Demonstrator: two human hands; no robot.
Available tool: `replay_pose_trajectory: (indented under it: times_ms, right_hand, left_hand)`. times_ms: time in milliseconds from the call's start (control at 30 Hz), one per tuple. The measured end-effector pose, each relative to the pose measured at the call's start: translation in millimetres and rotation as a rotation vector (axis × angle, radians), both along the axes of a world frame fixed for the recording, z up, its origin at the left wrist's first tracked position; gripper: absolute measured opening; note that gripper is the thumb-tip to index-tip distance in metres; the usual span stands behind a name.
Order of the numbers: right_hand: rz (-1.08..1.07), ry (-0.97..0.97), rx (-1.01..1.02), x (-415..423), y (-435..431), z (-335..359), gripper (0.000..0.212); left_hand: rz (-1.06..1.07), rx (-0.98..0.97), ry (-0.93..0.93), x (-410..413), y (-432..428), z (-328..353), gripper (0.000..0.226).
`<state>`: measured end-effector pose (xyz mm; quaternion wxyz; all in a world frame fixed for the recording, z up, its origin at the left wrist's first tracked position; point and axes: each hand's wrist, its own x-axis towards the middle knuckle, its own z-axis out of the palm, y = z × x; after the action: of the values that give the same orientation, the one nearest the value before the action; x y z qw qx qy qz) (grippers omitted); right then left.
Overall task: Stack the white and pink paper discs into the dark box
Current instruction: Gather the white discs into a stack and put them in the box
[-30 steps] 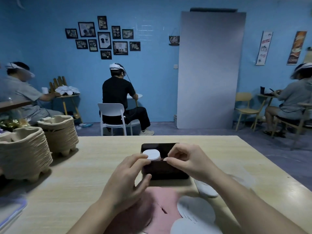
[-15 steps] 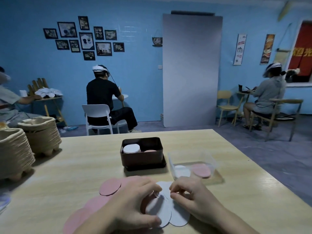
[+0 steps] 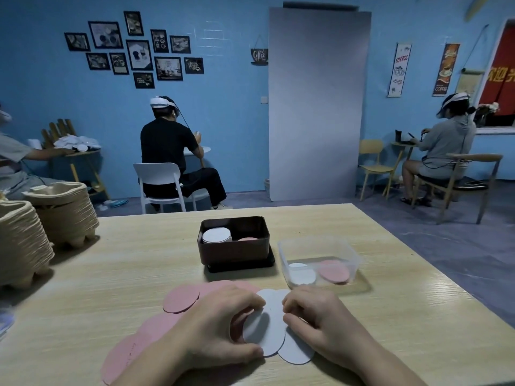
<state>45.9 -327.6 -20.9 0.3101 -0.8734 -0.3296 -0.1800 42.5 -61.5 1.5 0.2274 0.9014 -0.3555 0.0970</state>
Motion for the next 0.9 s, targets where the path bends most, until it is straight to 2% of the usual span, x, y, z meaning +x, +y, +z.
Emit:
replay_pose_trajectory:
  times_ms: [167,467,567,667,900]
  right_hand:
    - [-0.004,0.007,-0.018,-1.2,0.9,0.0,0.009]
    - [0.014,0.042,0.022,-6.0,1.9,1.8,0.01]
    - [0.075,0.094,0.079,-9.8,1.9,3.5,0.027]
    - [0.063,0.075,0.004,-10.2,-0.2,3.1,0.046]
    - [0.086,0.098,0.051,-4.8,-1.6,2.4,0.028]
  left_hand:
    - [-0.003,0.015,0.021,-0.5,0.1,-0.2,0.073]
    - [0.012,-0.068,0.019,-5.4,1.9,-0.4,0.063]
    - [-0.007,-0.096,0.01,-4.5,0.0,2.5,0.056]
    - [-0.024,-0.113,-0.012,-2.2,-6.1,5.7,0.053]
    - [-0.044,-0.129,-0.017,4.7,-21.8,5.3,0.054]
